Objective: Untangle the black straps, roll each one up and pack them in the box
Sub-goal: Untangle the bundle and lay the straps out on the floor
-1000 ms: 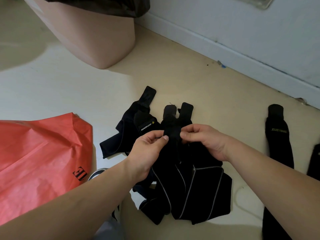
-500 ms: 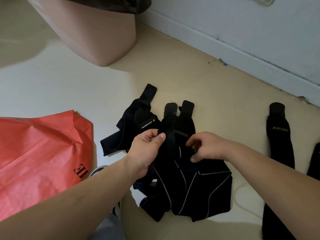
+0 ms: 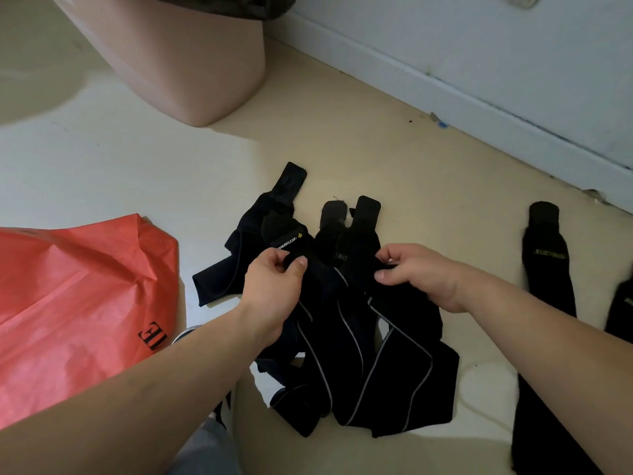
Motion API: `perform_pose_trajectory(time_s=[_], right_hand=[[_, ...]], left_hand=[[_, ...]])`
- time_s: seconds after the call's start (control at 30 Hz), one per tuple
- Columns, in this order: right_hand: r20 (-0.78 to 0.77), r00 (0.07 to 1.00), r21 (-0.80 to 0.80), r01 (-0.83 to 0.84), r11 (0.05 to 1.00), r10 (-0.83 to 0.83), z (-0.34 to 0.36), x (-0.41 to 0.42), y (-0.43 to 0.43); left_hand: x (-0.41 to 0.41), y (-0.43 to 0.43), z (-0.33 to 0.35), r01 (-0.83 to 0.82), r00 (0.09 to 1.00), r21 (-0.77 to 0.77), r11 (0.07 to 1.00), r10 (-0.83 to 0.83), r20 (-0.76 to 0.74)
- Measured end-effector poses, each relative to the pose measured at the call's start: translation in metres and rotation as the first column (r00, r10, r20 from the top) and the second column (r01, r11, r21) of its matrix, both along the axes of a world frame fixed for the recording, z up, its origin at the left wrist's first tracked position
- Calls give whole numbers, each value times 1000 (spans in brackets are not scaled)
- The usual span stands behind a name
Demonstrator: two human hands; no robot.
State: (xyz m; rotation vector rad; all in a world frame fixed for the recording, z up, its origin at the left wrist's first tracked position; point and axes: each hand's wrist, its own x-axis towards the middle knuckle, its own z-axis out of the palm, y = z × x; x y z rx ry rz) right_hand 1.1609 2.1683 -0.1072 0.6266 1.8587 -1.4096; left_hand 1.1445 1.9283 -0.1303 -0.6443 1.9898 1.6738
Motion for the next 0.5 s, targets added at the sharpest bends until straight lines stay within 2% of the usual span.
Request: perform_pose_trajectory(time_s=[0.13, 0.2, 0.3, 0.4, 0.5], right_hand=[[15, 986, -268, 165, 949, -167, 20, -7, -7], [38, 965, -342, 258, 904, -261, 22, -9, -12], [87, 947, -409, 318, 856, -310, 22, -10, -21], [54, 934, -391, 345, 853, -353, 19, -10, -28], [-123, 907, -221, 371, 902, -403, 13, -12, -31]], left_hand=[[-3, 1, 9, 6, 999, 58, 998, -4, -36], [-2, 5, 18, 66, 997, 124, 990, -60, -45], [-1, 17, 34, 122, 993, 241, 963, -115, -40], [-1, 29, 47, 126, 991, 289, 949, -110, -72], [1, 36, 54, 140, 989, 279, 950, -119, -92]])
